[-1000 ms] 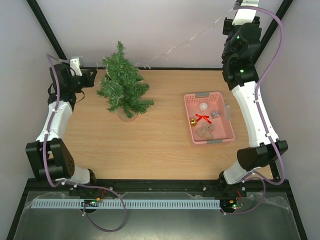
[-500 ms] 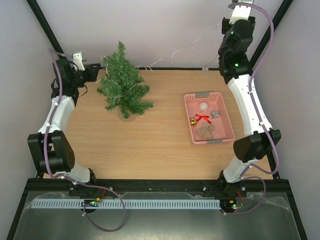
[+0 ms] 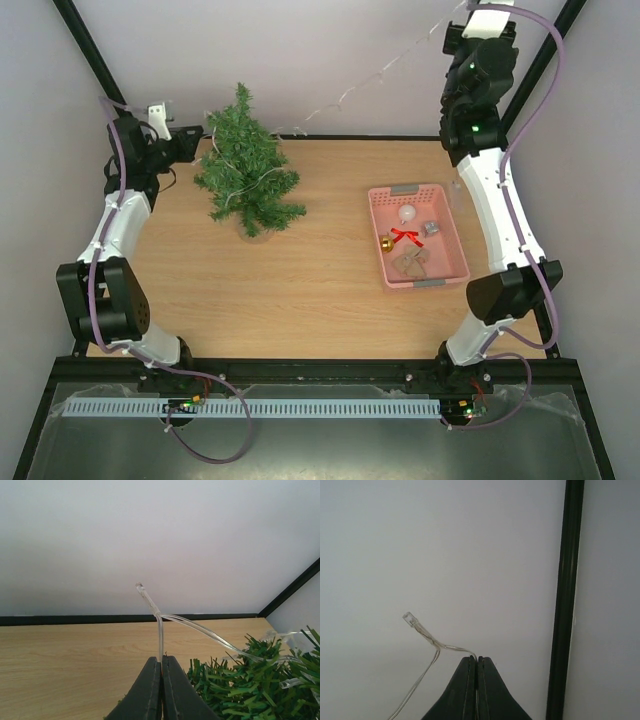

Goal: Decorate the small christmas tree
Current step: Wrap the decoration item around the Christmas tree.

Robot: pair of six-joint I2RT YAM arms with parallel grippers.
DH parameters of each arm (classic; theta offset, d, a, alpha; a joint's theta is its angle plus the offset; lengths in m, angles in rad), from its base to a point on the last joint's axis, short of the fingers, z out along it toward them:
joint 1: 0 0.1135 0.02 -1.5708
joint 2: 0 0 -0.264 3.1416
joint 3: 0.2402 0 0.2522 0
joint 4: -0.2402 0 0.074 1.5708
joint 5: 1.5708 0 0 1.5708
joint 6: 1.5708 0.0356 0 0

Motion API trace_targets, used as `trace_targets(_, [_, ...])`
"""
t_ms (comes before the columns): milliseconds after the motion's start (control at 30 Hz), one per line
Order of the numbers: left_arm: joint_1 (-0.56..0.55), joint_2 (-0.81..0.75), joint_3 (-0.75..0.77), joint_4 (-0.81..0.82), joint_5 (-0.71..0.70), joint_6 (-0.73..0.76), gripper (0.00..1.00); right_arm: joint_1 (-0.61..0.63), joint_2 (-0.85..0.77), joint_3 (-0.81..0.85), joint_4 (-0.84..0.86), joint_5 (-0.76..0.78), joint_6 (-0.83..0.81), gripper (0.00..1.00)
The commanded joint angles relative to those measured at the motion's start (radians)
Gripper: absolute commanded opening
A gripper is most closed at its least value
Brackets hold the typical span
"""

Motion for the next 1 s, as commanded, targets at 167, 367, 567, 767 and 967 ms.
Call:
trace_targets(167, [-0.004,0.027,0.049,0.001,-0.053,0.018,0.02,-0.005,0.107,0.129,0.248,0.021,0.055,0.02])
trace_targets(367, [-0.006,0.053,0.08,-0.024,-0.083,0.031,0.02,-0.005,0.197,0.225,0.262,0.076,0.033,0.02])
trace_targets(567, [-0.007,0.075,0.107,-0.062,-0.156,0.049,0.02,-0.005,0.235,0.259,0.288,0.108,0.008,0.02])
trace_targets(767, [-0.007,0.108,0.152,-0.09,-0.203,0.037,0.02,-0.004,0.257,0.292,0.301,0.162,-0.027,0.02])
trace_targets(967, [-0.019,0.125,0.161,-0.062,-0.178,0.01,0.02,-0.007,0.271,0.29,0.287,0.135,-0.03,0.02])
